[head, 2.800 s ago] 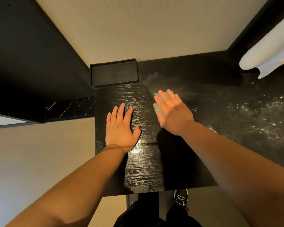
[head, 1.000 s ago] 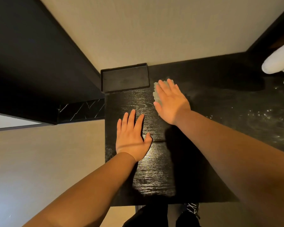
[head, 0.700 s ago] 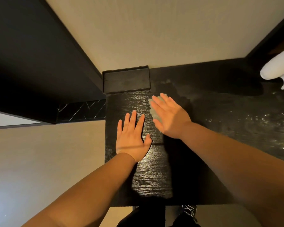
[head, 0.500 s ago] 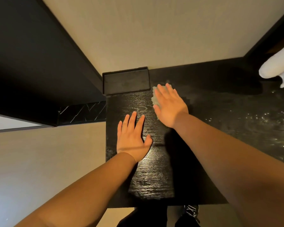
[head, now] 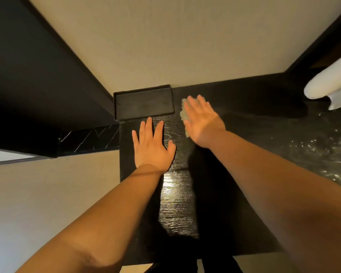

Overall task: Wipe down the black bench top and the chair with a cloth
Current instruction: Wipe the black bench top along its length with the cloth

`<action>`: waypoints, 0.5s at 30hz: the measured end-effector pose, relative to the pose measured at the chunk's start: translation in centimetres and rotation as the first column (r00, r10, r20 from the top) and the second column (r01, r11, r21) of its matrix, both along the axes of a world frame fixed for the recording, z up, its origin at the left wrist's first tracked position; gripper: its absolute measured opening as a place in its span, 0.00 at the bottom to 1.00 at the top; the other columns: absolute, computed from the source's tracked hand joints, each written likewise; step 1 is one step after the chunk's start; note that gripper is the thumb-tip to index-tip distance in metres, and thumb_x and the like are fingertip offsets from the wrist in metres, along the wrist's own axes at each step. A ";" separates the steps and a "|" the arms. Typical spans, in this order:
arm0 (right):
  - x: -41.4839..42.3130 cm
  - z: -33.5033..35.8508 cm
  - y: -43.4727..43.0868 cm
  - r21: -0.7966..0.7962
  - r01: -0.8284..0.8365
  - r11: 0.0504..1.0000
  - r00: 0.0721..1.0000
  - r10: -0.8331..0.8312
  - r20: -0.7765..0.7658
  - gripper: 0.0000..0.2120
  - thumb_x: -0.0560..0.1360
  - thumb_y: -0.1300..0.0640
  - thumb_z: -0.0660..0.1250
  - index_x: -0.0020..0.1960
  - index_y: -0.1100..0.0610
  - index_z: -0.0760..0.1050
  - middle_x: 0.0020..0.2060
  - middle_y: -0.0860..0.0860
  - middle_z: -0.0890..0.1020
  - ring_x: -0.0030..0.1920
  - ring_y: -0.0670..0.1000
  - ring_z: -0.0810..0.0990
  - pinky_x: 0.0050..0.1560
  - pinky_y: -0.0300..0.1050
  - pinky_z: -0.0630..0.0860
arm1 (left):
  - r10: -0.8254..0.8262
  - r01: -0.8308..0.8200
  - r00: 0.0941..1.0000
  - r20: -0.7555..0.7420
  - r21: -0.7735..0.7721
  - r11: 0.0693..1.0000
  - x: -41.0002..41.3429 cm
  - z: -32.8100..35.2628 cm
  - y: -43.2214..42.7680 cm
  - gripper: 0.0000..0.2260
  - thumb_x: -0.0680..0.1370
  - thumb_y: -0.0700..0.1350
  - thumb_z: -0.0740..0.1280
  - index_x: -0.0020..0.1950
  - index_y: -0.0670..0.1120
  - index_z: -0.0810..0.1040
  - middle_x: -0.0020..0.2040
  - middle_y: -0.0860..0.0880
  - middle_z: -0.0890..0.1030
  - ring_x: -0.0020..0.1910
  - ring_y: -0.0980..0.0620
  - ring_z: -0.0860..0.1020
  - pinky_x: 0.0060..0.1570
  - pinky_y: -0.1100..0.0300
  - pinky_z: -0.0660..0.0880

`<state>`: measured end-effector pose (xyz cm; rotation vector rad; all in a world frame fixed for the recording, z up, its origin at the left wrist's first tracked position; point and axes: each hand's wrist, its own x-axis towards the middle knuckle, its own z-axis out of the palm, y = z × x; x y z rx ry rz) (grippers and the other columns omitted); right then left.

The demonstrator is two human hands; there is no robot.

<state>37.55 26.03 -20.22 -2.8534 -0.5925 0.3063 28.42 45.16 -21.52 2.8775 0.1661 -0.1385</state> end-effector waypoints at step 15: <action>1.8 -0.3 -0.3 -0.008 -0.245 0.969 0.969 0.245 0.011 0.29 0.86 0.49 0.49 0.84 0.59 0.54 0.84 0.56 0.54 0.84 0.59 0.48 0.83 0.56 0.50 | 0.019 -0.018 1.000 -0.015 0.051 0.999 0.3 0.4 -0.2 0.34 0.79 0.62 0.57 0.85 0.53 0.59 0.86 0.45 0.54 0.86 0.44 0.48 0.83 0.38 0.45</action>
